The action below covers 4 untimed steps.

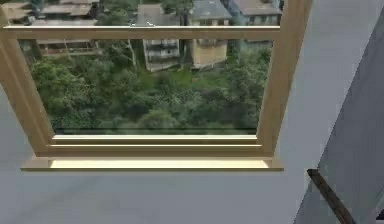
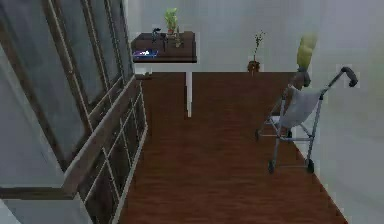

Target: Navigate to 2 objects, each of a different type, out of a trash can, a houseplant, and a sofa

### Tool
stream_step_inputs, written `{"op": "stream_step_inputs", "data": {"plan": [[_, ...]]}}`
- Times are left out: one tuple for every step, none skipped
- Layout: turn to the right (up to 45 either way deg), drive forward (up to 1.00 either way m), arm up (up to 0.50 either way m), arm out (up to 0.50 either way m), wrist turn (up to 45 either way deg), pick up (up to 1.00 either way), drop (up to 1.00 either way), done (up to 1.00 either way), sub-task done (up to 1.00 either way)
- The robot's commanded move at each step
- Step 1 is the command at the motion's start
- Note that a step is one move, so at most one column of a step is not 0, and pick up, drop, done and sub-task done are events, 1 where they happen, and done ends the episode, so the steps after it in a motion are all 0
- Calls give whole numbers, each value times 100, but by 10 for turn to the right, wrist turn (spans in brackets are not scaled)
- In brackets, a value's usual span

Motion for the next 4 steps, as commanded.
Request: {"op": "stream_step_inputs", "data": {"plan": [[-450, 0, 0, 0, 0, 0, 0, 0, 0], [-150, 0, 0, 0, 0, 0, 0, 0, 0], [0, 10, 0, 0, 0, 0, 0, 0, 0], [-450, 0, 0, 0, 0, 0, 0, 0, 0]]}}
